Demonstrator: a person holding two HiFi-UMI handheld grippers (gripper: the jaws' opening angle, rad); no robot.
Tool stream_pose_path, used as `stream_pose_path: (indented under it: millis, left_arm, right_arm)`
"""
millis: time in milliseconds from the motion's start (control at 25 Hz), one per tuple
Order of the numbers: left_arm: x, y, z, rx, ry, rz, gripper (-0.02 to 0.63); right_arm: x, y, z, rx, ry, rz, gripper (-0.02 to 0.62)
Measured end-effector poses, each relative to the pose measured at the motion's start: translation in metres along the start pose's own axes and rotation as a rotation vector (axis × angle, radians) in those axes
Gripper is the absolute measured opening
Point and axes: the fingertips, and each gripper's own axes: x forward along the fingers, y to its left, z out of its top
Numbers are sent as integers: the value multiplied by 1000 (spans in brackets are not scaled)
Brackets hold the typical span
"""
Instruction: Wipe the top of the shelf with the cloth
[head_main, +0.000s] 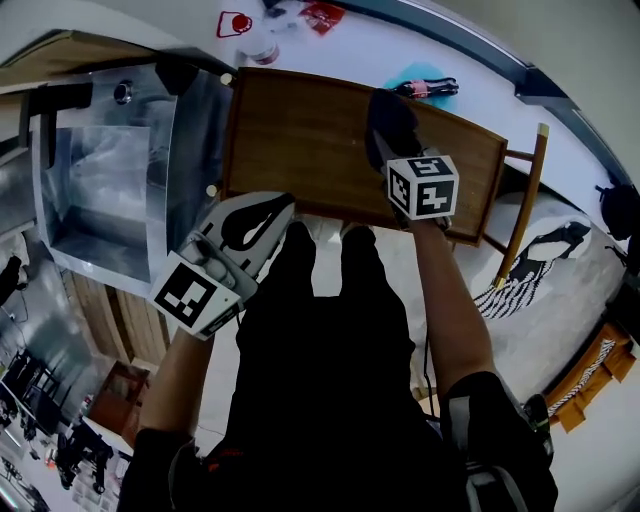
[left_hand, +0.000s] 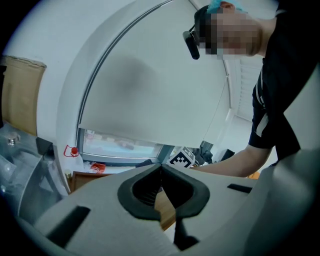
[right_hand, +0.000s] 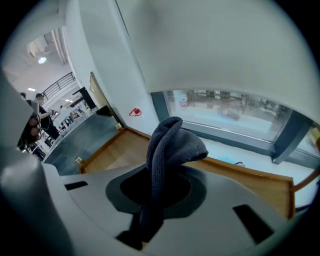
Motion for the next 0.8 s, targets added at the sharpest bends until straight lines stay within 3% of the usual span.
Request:
stream_pose_path:
  millis: [400, 800]
  left_arm:
    - [-70, 40, -12, -33, -39, 72, 20]
    - [-119, 73, -19, -45, -84, 118, 20]
  right_arm:
    - [56, 130, 13, -77, 25, 177, 57]
    - [95, 212, 13, -101, 64, 273, 57]
